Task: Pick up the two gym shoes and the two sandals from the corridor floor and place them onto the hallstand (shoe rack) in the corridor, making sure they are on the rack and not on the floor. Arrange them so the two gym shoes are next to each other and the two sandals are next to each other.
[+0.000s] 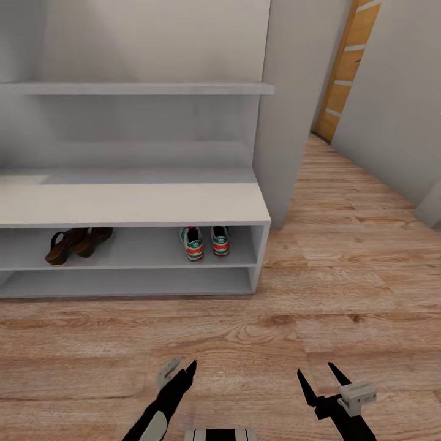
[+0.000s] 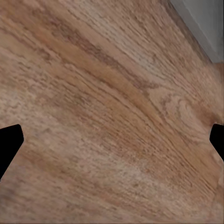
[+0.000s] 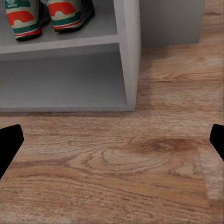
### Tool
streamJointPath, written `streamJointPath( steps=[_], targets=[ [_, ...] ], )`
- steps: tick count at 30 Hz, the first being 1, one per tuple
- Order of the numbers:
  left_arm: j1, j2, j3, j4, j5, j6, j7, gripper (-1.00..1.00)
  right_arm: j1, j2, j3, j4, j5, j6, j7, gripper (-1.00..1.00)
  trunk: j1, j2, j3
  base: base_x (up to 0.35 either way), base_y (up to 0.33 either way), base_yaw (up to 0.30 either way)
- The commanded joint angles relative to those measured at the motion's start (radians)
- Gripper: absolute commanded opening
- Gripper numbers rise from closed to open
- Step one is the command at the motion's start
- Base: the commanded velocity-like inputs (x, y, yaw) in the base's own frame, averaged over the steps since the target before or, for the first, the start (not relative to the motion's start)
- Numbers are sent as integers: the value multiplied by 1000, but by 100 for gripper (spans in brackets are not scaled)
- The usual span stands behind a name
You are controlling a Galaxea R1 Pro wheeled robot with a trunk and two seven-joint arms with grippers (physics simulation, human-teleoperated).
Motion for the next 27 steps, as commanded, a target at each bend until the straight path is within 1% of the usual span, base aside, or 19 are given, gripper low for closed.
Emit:
streamJointPath(
  steps=[1,2,4,5,6,7,9,10,13,14,16,17,19,20,22,23,24,25,27],
  targets=[
    [-7,0,-6,-1,-12,0,4,100,0,0,0,-4,0,0,0,100,0,0,0,0,0,0],
    [-7,0,-6,-1,-12,0,4,100,0,0,0,-4,0,0,0,100,0,0,0,0,0,0],
    [-17,0,-15,-1,-36,0,11,100,1,0,0,-12,0,0,0,100,0,0,0,0,0,0],
    [-17,0,-15,-1,-36,0,11,100,1,0,0,-12,0,0,0,100,0,0,0,0,0,0],
    [-20,0,-19,-2,-50,0,13,100,1,0,0,-15,0,0,-1,100,0,0,0,0,0,0],
    [-20,0,-19,-2,-50,0,13,100,1,0,0,-15,0,0,-1,100,0,0,0,0,0,0],
    [-25,0,-24,-3,-82,0,17,100,2,0,0,-20,0,0,-1,100,0,0,0,0,0,0],
    [-25,0,-24,-3,-82,0,17,100,2,0,0,-20,0,0,-1,100,0,0,0,0,0,0],
    [-30,0,-29,-4,-145,1,19,100,2,0,1,-24,0,0,-2,100,0,0,0,0,0,0],
    [-30,0,-29,-4,-145,1,19,100,2,0,1,-24,0,0,-2,100,0,0,0,0,0,0],
    [-32,0,-30,-5,-198,1,21,100,2,0,1,-25,0,0,-2,100,0,0,0,0,0,0],
    [-32,0,-30,-5,-198,1,21,100,2,0,1,-25,0,0,-2,100,0,0,0,0,0,0],
    [-34,0,-32,-6,-260,1,21,100,3,0,1,-26,0,0,-2,100,0,0,0,0,0,0],
    [-34,0,-32,-6,-260,1,21,100,3,0,1,-26,0,0,-2,100,0,0,0,0,0,0],
    [-34,0,-32,-6,-332,1,22,100,3,0,2,-27,0,0,-3,100,0,0,0,0,0,0],
    [-34,0,-32,-6,-332,1,22,100,3,0,2,-27,0,0,-3,100,0,0,0,0,0,0],
    [-35,0,-33,-7,-370,1,22,100,3,0,2,-27,0,0,-3,100,0,0,0,0,0,0],
    [-35,0,-33,-7,-370,1,22,100,3,0,2,-27,0,0,-3,100,0,0,0,0,0,0],
    [-35,0,-33,-7,-450,1,22,100,3,0,2,-27,0,0,-3,100,0,0,0,0,0,0]
  ],
)
